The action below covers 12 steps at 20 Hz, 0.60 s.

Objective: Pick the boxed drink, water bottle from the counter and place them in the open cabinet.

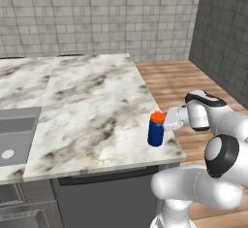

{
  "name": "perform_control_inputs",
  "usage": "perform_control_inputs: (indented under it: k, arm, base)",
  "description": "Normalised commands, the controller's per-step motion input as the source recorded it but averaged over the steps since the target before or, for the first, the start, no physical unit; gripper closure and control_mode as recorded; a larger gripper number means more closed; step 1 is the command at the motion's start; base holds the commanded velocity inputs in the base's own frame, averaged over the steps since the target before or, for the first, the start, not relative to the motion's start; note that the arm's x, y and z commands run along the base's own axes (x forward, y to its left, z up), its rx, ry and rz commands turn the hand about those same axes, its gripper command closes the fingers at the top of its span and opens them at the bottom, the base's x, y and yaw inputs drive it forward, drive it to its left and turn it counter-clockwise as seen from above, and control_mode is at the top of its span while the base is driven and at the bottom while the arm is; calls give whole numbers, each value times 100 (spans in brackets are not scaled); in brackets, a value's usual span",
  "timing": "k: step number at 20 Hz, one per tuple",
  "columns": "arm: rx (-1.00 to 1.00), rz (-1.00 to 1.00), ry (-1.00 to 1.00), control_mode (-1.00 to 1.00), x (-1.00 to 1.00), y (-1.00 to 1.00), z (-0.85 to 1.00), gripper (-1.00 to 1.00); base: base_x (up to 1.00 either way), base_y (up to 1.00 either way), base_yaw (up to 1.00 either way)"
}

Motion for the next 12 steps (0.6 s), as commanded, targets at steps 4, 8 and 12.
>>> perform_control_inputs:
  k: [4,8,12]
  arm:
    - [0,0,0,-100,-25,-2,27,100]
    - [0,2,0,-100,-26,-6,43,100]
    - [0,13,-2,-100,-28,-10,49,100]
  base:
    - [0,0,0]
    - [0,0,0]
    - [0,0,0]
